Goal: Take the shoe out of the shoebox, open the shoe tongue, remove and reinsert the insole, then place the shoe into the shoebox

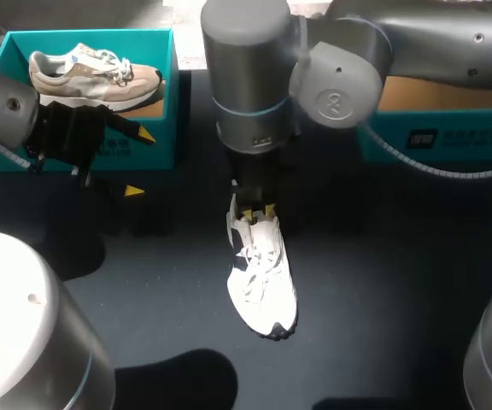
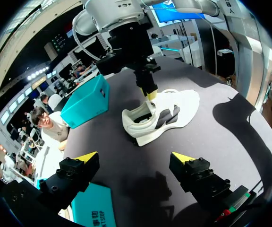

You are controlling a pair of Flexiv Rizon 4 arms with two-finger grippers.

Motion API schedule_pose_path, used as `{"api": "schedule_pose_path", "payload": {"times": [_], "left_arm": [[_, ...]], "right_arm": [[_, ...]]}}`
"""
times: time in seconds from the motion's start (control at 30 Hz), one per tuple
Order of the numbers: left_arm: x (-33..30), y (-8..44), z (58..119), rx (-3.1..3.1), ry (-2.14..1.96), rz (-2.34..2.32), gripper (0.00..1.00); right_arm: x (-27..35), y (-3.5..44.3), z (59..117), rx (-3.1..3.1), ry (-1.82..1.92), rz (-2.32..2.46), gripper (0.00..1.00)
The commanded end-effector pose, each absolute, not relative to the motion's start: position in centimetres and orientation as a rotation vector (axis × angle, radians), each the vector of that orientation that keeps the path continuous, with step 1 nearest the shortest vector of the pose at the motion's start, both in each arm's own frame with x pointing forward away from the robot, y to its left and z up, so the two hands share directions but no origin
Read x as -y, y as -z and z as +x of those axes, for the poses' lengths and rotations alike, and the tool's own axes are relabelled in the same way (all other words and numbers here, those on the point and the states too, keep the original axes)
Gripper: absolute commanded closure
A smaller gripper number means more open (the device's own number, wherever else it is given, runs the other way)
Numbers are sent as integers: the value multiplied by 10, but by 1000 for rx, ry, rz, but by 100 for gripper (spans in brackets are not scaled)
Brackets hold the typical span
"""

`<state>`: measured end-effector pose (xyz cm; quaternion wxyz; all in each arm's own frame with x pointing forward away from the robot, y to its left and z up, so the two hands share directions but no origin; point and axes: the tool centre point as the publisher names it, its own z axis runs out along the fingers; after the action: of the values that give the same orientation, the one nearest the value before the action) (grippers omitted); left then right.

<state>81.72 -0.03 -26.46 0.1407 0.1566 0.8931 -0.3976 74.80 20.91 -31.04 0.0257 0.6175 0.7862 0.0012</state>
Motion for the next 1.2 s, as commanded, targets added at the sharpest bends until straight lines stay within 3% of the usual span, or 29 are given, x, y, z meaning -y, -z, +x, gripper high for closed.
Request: {"api": "schedule_pose_path", "payload": {"times": [0.03,0.3,0.43,0.47,0.5,0.97,1.2], "left_arm": [[0,264,816,-2581,1144,453,0],[0,264,816,-2581,1144,453,0],[0,264,816,-2581,1144,453,0],[0,264,816,-2581,1144,453,0],[0,264,816,-2581,1144,453,0],[0,264,816,-2581,1144,453,0],[0,264,816,-2581,1144,453,0]], "right_arm": [[-209,328,754,-2458,-34,1928,76],[-203,309,755,-2488,-91,1813,71],[-215,288,755,-2751,-97,1165,65],[-220,283,754,-2854,-137,1083,47],[-220,283,754,-2854,-137,1083,0],[-220,283,754,-2854,-137,1083,0],[-200,278,820,-2863,-19,461,0]]}}
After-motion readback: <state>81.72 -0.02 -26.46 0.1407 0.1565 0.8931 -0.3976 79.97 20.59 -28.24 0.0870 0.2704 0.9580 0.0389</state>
